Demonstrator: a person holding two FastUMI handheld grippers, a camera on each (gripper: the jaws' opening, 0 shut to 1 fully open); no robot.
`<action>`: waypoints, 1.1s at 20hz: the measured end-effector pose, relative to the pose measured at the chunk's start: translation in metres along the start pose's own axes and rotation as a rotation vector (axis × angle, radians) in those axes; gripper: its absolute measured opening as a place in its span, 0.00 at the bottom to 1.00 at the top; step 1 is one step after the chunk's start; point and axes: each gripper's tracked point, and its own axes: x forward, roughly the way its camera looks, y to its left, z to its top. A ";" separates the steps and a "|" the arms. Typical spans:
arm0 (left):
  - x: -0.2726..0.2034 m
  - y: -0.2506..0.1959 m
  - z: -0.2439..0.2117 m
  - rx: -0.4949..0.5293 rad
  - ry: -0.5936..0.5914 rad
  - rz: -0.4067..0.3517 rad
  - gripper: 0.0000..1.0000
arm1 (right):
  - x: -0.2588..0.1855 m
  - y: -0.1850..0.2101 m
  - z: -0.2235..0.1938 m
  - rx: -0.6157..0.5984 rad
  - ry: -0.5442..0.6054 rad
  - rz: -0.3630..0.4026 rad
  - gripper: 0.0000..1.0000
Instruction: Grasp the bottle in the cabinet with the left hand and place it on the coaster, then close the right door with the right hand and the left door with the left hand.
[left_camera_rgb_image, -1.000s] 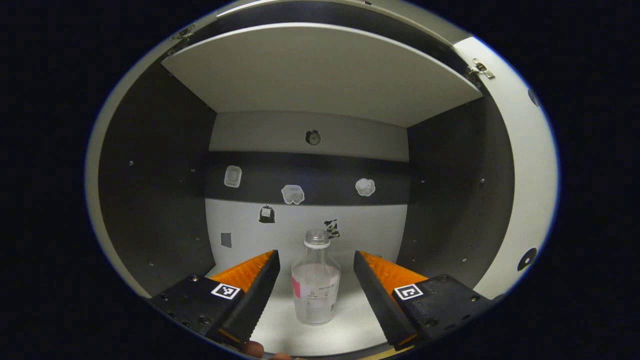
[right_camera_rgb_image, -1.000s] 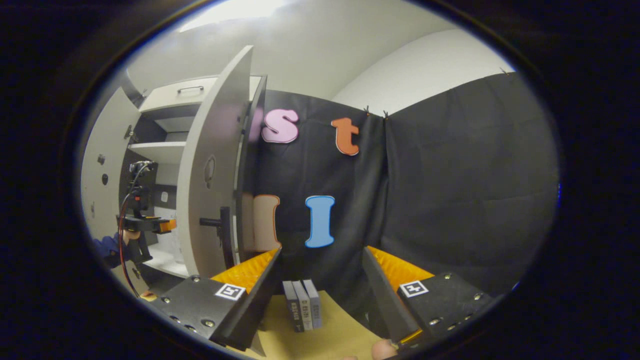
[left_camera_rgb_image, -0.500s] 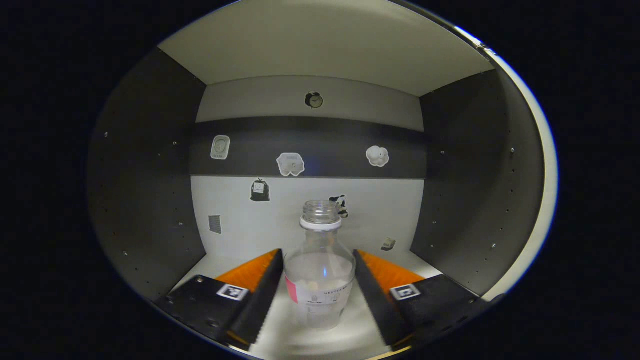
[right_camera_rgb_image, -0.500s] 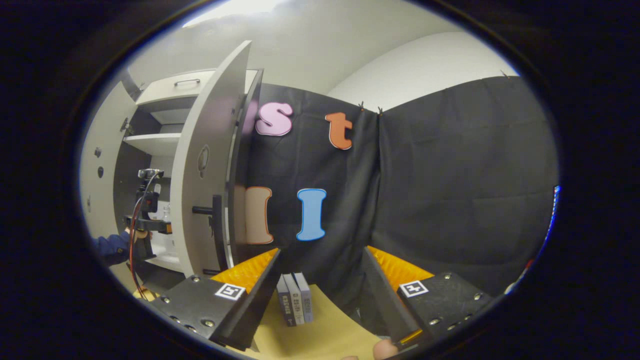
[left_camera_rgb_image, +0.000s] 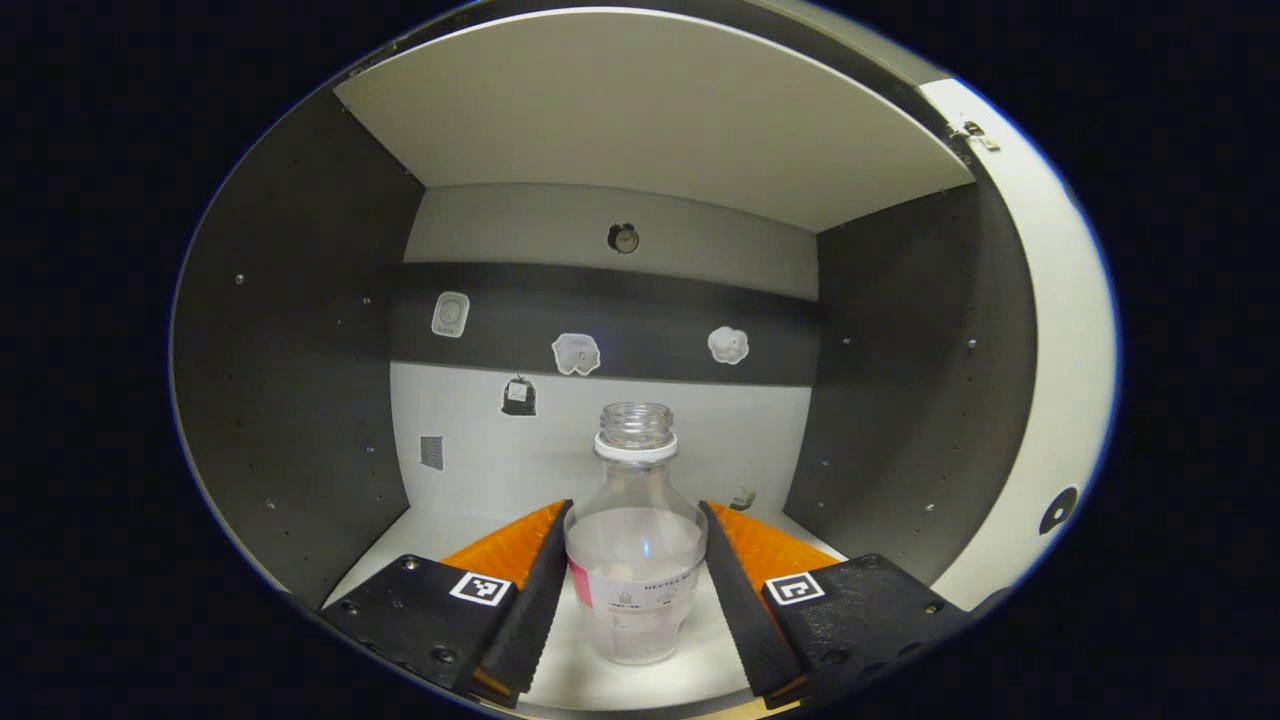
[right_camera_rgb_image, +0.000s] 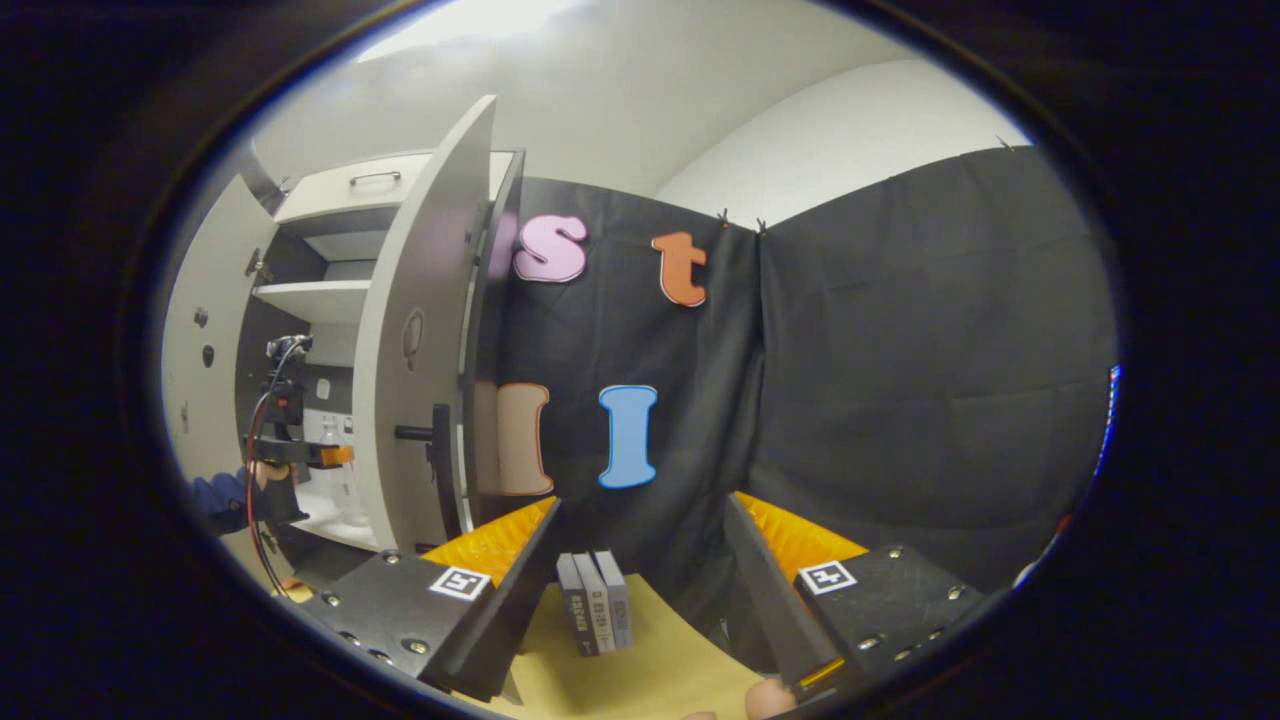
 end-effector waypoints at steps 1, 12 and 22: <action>-0.009 -0.002 0.003 -0.007 -0.008 -0.011 0.78 | -0.002 0.002 0.001 0.004 -0.005 0.010 0.96; -0.132 -0.037 0.003 -0.065 -0.013 -0.153 0.77 | -0.031 0.010 0.011 0.070 -0.031 0.121 0.96; -0.233 -0.053 -0.081 -0.111 0.080 -0.242 0.78 | -0.041 0.027 0.022 0.086 -0.047 0.221 0.96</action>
